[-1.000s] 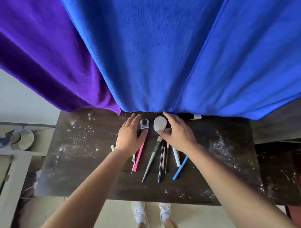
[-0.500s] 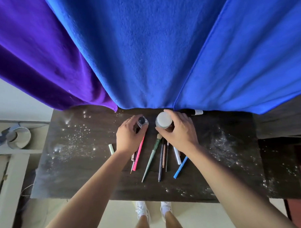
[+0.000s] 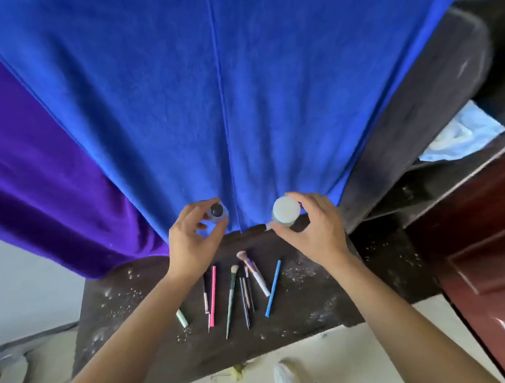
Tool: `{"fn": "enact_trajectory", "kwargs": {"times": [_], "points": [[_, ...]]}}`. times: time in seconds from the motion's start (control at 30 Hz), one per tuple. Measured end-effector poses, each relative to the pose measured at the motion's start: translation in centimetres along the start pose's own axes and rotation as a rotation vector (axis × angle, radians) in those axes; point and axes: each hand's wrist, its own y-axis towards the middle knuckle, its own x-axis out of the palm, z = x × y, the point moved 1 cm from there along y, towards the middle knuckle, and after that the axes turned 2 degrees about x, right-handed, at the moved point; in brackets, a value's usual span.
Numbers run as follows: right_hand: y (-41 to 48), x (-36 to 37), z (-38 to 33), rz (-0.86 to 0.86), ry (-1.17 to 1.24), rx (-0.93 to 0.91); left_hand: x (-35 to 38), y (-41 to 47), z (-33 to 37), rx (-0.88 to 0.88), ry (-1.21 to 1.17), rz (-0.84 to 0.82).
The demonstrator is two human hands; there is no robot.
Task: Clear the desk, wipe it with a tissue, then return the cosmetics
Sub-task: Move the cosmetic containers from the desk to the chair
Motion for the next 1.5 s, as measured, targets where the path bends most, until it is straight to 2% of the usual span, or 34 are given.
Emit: {"fn": "enact_trajectory", "kwargs": {"times": [0.13,0.33,0.5,0.67,0.77,1.0,1.2,1.5], "points": [[-4.3,-5.7,1.5,0.136,-0.168,0.048,3.8,-0.9,3.1,0.111,-0.126,-0.117],[-16.6,-17.8,3.9,0.325,-0.426,0.308,13.3,-6.8,10.8,0.266,-0.366,-0.415],[-28.0,-28.9,2.7,0.483,-0.505,0.539,19.3,-15.4,20.2,0.461,-0.458,-0.685],[-40.7,-37.4,1.2,0.675,-0.581,0.739,24.0,-26.5,29.2,0.621,-0.524,-0.879],[-49.5,-41.5,0.8,0.734,-0.642,0.851,27.0,-35.4,33.7,0.636,-0.576,-1.004],[-69.7,-52.4,1.0,0.825,-0.701,1.051,32.6,-57.1,43.9,0.82,-0.629,-1.22],[-79.5,-59.9,3.2,0.951,-0.74,1.114,35.4,-68.2,50.1,0.773,-0.679,-1.362],[-87.9,-68.8,11.4,0.941,-0.718,1.287,46.1,-79.6,57.2,0.763,-0.625,-1.448]]}}
